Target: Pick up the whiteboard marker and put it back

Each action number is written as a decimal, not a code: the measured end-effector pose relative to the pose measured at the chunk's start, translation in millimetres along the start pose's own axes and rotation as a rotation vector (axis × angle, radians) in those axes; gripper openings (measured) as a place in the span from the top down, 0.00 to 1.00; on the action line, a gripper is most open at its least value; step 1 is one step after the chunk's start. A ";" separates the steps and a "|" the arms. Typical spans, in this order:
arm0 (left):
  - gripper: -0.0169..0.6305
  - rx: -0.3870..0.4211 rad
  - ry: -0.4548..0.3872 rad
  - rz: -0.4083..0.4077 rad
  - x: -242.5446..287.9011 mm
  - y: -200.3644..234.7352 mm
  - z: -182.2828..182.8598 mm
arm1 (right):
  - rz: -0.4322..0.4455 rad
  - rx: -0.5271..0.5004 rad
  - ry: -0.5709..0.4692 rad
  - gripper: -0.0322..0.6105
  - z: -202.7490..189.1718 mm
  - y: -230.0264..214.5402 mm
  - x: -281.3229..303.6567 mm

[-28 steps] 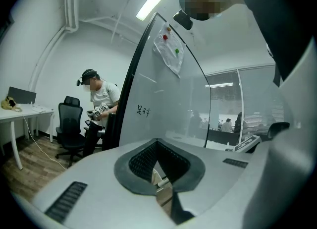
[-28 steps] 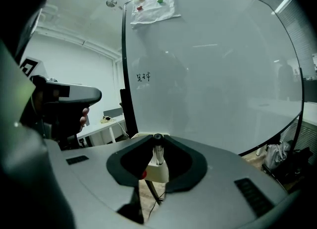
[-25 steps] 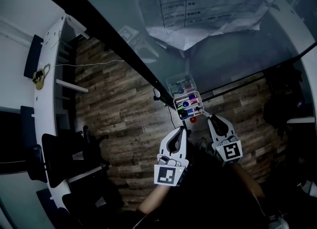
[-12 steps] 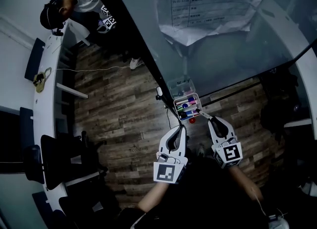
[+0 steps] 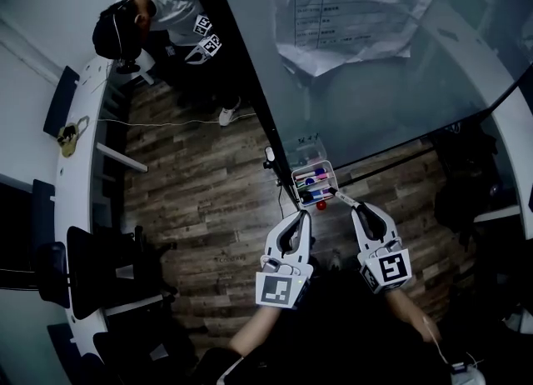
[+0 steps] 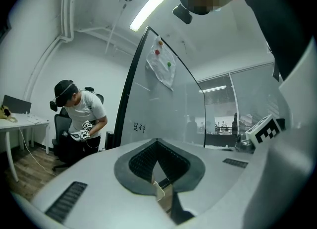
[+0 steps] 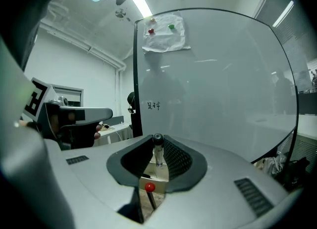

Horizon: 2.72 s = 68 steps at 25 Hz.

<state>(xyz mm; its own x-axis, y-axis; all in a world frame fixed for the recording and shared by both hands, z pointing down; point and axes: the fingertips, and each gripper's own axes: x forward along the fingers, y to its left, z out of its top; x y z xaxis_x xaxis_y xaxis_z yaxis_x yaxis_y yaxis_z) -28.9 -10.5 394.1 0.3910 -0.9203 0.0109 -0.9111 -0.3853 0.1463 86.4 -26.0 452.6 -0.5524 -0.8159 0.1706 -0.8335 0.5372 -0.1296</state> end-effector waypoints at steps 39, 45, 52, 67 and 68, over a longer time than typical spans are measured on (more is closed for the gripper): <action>0.97 0.019 -0.028 0.058 -10.5 10.1 7.6 | 0.059 0.007 -0.075 0.83 34.5 21.4 -3.5; 0.97 -0.011 -0.026 0.055 -12.0 23.2 3.3 | 0.083 -0.026 -0.011 0.83 14.7 29.7 10.2; 0.97 -0.025 -0.002 0.057 -12.5 42.0 -3.8 | 0.081 -0.010 -0.022 0.83 15.9 41.0 32.6; 0.97 -0.041 0.029 0.030 -1.4 62.4 -17.6 | 0.082 -0.033 0.049 0.83 -15.3 36.9 65.0; 0.97 -0.042 0.028 0.029 -0.3 64.4 -17.4 | 0.084 -0.035 0.055 0.83 -17.5 36.8 67.1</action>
<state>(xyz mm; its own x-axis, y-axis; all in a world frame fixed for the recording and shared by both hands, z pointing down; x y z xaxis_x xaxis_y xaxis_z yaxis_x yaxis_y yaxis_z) -85.4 -33.9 420.8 0.3682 -0.9287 0.0429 -0.9161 -0.3546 0.1870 18.4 -57.2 476.4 -0.6195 -0.7553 0.2140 -0.7836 0.6112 -0.1114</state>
